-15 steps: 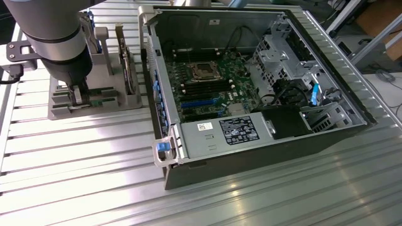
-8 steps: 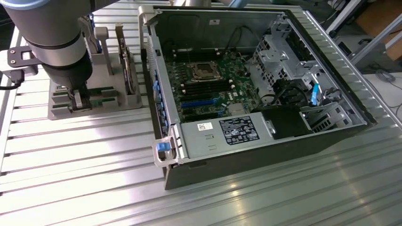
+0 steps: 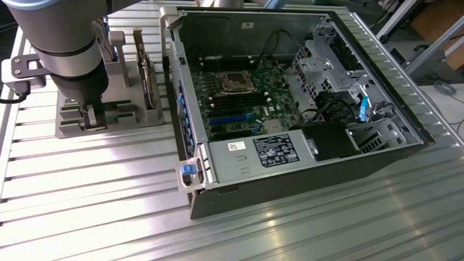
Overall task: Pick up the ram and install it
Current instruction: 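Pick up the ram and move it above insertion slot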
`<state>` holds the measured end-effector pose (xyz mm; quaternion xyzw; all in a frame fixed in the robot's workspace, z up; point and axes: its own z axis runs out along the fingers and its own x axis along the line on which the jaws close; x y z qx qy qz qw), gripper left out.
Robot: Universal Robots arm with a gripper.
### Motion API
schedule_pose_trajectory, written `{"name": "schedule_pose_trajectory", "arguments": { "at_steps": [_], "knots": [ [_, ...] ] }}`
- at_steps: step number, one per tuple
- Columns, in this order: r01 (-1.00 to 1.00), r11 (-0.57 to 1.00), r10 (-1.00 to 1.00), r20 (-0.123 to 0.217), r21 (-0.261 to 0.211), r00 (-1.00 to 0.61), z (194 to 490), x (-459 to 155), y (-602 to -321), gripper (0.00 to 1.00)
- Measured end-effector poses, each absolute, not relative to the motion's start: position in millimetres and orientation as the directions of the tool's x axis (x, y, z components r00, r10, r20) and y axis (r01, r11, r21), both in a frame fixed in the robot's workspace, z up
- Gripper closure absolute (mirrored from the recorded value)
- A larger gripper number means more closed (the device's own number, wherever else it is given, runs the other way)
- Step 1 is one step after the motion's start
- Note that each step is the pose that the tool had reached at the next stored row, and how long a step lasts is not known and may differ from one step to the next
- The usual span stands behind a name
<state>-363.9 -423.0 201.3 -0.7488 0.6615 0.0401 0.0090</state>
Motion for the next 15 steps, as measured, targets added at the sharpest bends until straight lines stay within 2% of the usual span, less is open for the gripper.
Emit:
{"name": "schedule_pose_trajectory", "arguments": {
  "at_steps": [1, 15],
  "knots": [
    [-0.991, -0.124, -0.991, -0.062, 0.040, 0.122, 201.2, -363.8, -423.0, 0.64],
    [-0.991, -0.125, -0.990, -0.066, 0.040, 0.122, 203.8, -361.8, -417.5, 0.64]
  ]
}}
